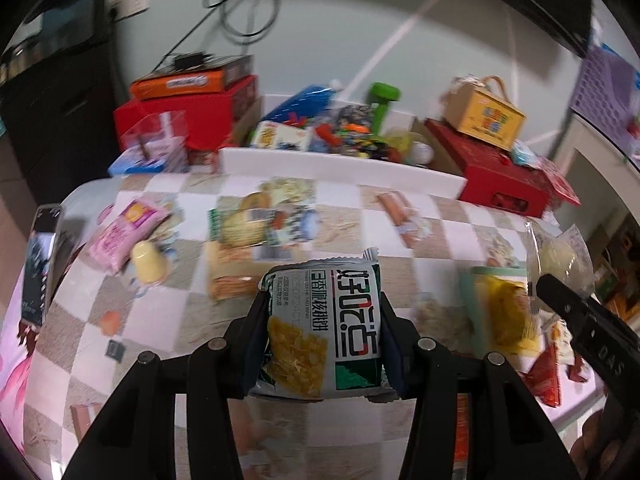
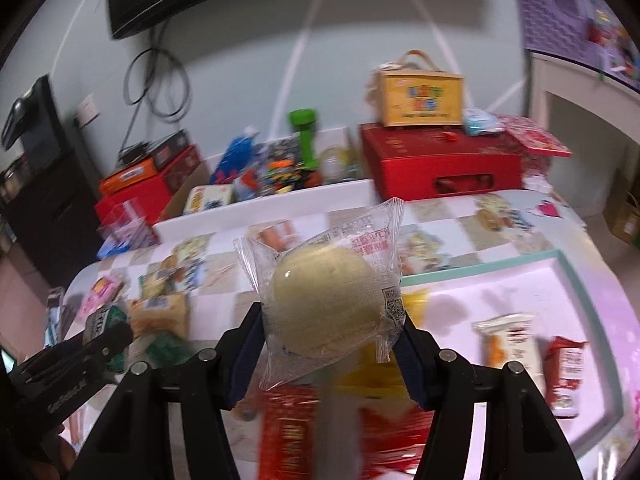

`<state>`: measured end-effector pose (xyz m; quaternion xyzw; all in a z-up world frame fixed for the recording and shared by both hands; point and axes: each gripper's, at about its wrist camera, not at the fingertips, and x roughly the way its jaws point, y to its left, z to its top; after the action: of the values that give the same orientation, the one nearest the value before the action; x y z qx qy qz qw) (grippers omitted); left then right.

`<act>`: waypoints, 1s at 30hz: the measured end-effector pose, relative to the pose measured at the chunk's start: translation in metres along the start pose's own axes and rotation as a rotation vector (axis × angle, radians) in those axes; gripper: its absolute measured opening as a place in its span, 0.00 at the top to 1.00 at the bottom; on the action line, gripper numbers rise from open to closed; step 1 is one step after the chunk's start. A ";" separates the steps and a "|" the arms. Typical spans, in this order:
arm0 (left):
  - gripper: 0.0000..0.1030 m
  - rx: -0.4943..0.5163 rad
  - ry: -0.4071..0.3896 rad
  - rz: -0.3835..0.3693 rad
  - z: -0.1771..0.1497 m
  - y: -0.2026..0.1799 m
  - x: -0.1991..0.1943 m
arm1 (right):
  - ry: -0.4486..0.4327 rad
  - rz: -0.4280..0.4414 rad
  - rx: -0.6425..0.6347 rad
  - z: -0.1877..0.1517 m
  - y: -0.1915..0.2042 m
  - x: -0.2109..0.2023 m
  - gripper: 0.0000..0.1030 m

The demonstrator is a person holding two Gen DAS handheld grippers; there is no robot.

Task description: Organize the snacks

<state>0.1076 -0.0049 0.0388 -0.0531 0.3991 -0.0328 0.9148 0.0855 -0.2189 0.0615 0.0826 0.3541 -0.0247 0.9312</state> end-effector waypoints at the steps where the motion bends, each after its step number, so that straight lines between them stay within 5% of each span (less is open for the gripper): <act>1: 0.50 0.014 -0.001 -0.015 0.001 -0.007 0.000 | -0.006 -0.019 0.014 0.001 -0.009 -0.002 0.38; 8: 0.50 0.117 0.009 -0.076 0.006 -0.060 0.004 | -0.030 -0.139 0.124 0.003 -0.073 -0.015 0.38; 18: 0.50 0.304 0.047 -0.258 0.015 -0.166 0.012 | -0.032 -0.305 0.306 -0.010 -0.163 -0.029 0.38; 30: 0.50 0.445 0.160 -0.334 -0.004 -0.256 0.057 | 0.011 -0.289 0.368 -0.025 -0.195 -0.012 0.38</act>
<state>0.1389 -0.2646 0.0265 0.0864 0.4389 -0.2737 0.8515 0.0400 -0.4067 0.0249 0.1995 0.3569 -0.2215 0.8853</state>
